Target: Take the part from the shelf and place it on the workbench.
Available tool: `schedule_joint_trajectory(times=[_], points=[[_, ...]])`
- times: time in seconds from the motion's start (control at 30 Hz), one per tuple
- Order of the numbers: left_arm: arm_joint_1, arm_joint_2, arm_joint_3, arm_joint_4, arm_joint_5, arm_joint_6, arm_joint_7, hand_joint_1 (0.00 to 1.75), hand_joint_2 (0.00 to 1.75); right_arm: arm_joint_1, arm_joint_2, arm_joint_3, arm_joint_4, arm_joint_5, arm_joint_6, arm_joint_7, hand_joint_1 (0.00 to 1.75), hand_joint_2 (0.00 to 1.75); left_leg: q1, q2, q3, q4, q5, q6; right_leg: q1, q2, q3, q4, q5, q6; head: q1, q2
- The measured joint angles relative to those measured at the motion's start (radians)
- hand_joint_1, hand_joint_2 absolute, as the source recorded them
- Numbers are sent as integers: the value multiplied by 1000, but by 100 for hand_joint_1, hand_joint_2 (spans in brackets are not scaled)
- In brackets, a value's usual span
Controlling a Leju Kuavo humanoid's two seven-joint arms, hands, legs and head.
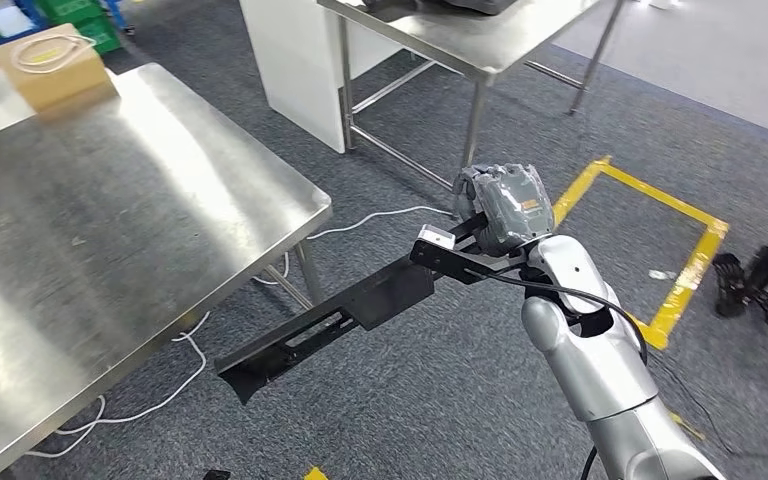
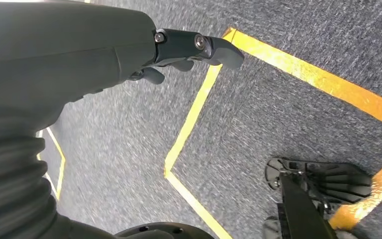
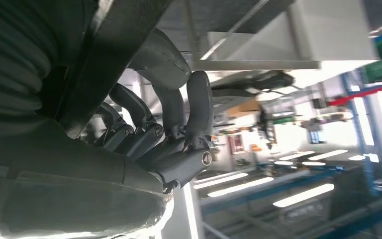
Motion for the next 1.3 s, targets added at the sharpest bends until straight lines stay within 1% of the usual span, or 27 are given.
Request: schedule_joint_trajectory(times=[0.03,0.07,0.13,0.17,0.23,0.3,0.33,0.37,0.4,0.43,0.5,0.57,0.6,0.67,0.73,0.8,0.87,0.9,0.93,1.0,1.03,1.1,1.13,1.17,1.2,1.23,1.3], points=[[0,0,0,0,0,0,0,0,175,0,0,0,0,0,0,0,175,175,0,-12,-2,7,-6,-8,-4,13,27,-55,23,0,0,0],[0,0,0,0,0,0,0,0,175,0,1,0,0,1,0,0,175,175,1,-23,-4,12,-12,-16,-3,22,41,-83,34,-5,-1,0],[3,2,0,0,0,0,1,0,175,-2,5,1,1,4,0,0,175,175,6,-40,-8,15,-18,-31,0,12,49,-90,37,-26,-4,0],[5,4,0,0,0,0,1,0,175,-4,7,1,1,6,0,0,175,175,8,-38,-9,19,-21,-37,0,4,52,-91,37,-34,-4,0],[9,6,0,0,1,0,1,0,175,-7,12,1,1,9,0,1,175,175,10,9,-30,65,-48,-47,-3,-13,60,-95,36,-48,-12,0],[9,6,0,0,2,0,1,0,175,-8,15,1,1,10,0,2,175,175,11,74,-91,186,-107,-57,5,-32,67,-95,31,-61,-20,0],[9,6,0,0,2,0,1,0,175,-7,15,1,2,10,0,2,175,175,14,90,-127,250,-131,-60,9,-42,70,-95,27,-64,-20,0],[9,5,0,0,3,0,1,0,175,-7,15,1,3,10,0,2,175,175,15,97,-152,290,-140,-62,13,-53,72,-95,24,-66,-21,0],[10,5,0,0,4,0,0,0,175,-6,16,2,4,10,0,2,175,175,16,99,-157,291,-128,-60,16,-63,75,-95,20,-67,-21,0],[10,5,0,0,4,0,0,0,175,-6,17,2,5,10,0,2,175,175,16,103,-140,253,-101,-57,19,-73,79,-95,16,-66,-21,0],[10,7,0,0,6,1,0,0,175,-7,19,2,5,10,0,2,175,175,9,133,-69,119,-36,-42,24,-91,90,-96,9,-63,-20,0],[9,8,0,0,6,1,-2,0,175,-8,19,2,5,10,0,2,175,175,-3,162,-26,37,-11,-25,27,-108,99,-98,2,-56,-17,0],[8,9,0,0,6,1,-2,0,175,-9,20,2,5,11,0,2,175,175,-8,162,-24,30,-12,-18,27,-117,102,-100,-1,-51,-16,0],[9,10,0,0,5,1,-3,0,175,-9,23,1,4,12,0,2,175,175,-9,141,-14,13,-8,-4,28,-130,110,-106,-6,-41,-16,0],[10,9,0,0,5,2,-4,0,175,-10,24,1,4,14,-1,1,175,175,-3,118,9,-15,4,10,29,-99,101,-72,-26,-39,-12,0],[7,7,0,0,4,2,-4,0,175,-9,22,1,4,13,-1,1,175,175,0,95,21,-28,11,18,25,-50,44,43,-71,-45,-7,0],[5,5,0,0,4,1,-4,0,175,-4,17,1,6,14,-1,1,175,175,0,67,21,-27,11,19,18,-33,-30,163,-106,-41,-5,0],[6,4,0,0,4,1,-4,0,175,-2,15,1,7,14,-1,1,175,175,1,50,21,-27,9,18,15,-31,-48,179,-101,-32,-4,0],[8,3,0,0,4,1,-4,0,175,0,14,1,7,15,-1,1,175,175,1,35,22,-25,8,15,11,-29,-44,149,-78,-21,-4,0],[9,2,0,0,4,1,-4,0,175,0,12,1,7,15,-1,1,175,175,3,6,22,-19,2,6,2,-7,10,6,-8,0,-2,0],[9,2,0,0,4,1,-4,0,175,-1,12,1,7,15,-1,1,175,175,2,-6,20,-13,-3,-1,0,8,39,-59,20,3,-2,0],[10,2,0,0,4,1,-4,0,175,-2,13,1,7,15,-1,1,175,175,2,-26,14,-6,-10,-15,3,22,66,-114,43,-6,-2,0],[12,1,0,0,4,1,-4,0,175,-2,14,1,7,15,-1,1,175,175,4,-35,11,-5,-11,-23,7,15,70,-114,45,-15,-3,0],[14,3,0,0,4,1,-4,0,175,-3,15,1,7,15,-1,1,175,175,7,-37,10,-4,-11,-28,4,6,73,-117,46,-23,-3,0],[16,4,0,0,4,2,-4,0,175,-4,17,2,7,16,-1,1,175,175,8,-20,6,6,-16,-34,2,-4,78,-121,47,-32,-4,0],[17,5,0,0,4,2,-4,0,175,-5,19,2,7,17,-1,1,175,175,9,7,-4,29,-29,-39,-2,-13,84,-126,47,-40,-6,0],[16,5,0,0,5,2,-4,0,175,-8,21,3,8,18,-1,1,175,175,10,72,-56,136,-81,-48,-1,-33,94,-131,44,-54,-9,0]])
